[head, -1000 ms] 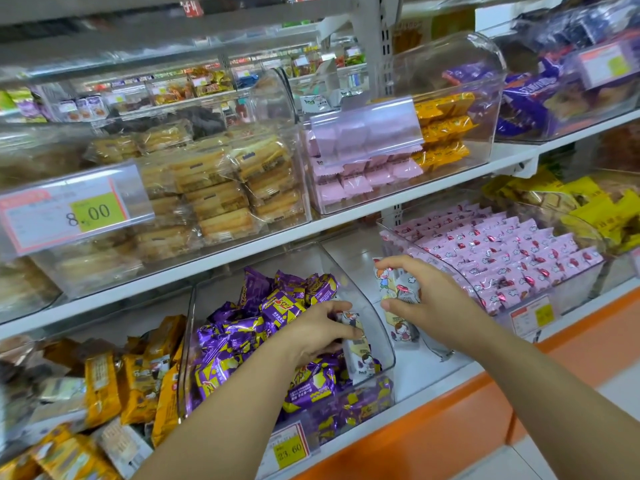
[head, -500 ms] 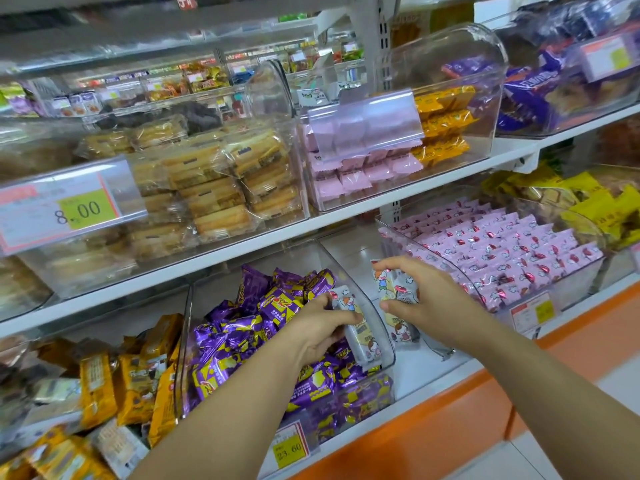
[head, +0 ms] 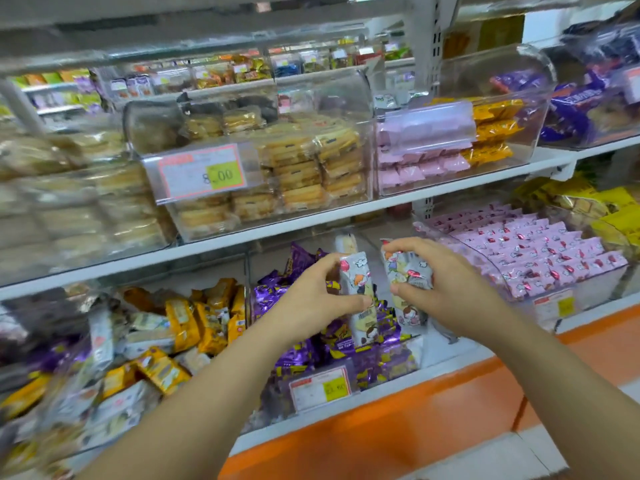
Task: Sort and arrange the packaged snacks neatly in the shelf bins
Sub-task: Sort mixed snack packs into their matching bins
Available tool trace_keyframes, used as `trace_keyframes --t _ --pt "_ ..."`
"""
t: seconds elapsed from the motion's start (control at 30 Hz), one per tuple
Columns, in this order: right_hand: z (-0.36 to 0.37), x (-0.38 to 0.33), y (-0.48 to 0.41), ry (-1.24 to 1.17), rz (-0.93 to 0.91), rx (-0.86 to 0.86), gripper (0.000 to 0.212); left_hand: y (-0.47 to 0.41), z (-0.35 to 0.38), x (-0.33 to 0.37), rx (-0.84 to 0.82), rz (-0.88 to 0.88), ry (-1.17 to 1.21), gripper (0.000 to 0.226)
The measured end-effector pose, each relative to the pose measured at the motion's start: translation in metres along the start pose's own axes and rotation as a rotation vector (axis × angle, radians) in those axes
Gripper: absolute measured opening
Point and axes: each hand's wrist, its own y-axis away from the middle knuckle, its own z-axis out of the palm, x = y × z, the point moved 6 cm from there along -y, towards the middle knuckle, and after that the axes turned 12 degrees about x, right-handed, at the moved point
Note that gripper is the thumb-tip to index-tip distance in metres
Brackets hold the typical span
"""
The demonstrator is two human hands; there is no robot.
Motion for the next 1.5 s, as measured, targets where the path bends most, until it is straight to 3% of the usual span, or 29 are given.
trace_keyframes --t 0.33,0.63,0.8,0.97,1.1,1.2,1.27,1.37,1.5 --pt "0.088 -0.132 0.014 -0.164 -0.129 -0.172 0.042 0.103 -0.120 -0.013 -0.011 -0.042 -0.098 0.044" --pt "0.227 -0.253 0.022 -0.353 -0.201 -0.383 0.040 0.188 -0.270 -0.075 0.347 -0.172 0.006 0.039" --pt "0.295 -0.308 0.020 -0.510 -0.183 -0.374 0.040 0.223 -0.347 -0.106 0.653 -0.162 0.043 0.030" --pt "0.351 -0.354 0.025 -0.488 -0.332 -0.406 0.038 0.230 -0.396 -0.136 0.816 -0.100 -0.242 0.035" --pt "0.392 -0.354 0.027 -0.269 -0.408 -0.466 0.037 0.228 -0.411 -0.180 0.700 -0.164 -0.528 0.035" --pt "0.409 -0.345 0.028 0.030 -0.476 -0.523 0.022 0.226 -0.405 -0.207 0.449 -0.219 -0.746 0.036" --pt "0.411 -0.341 0.027 0.146 -0.519 -0.536 0.011 0.225 -0.400 -0.212 0.329 -0.225 -0.785 0.034" --pt "0.408 -0.333 0.024 0.271 -0.555 -0.573 0.021 0.223 -0.399 -0.216 0.217 -0.256 -0.754 0.048" --pt "0.393 -0.320 0.015 0.329 -0.550 -0.555 0.025 0.220 -0.389 -0.218 0.066 -0.293 -0.617 0.051"
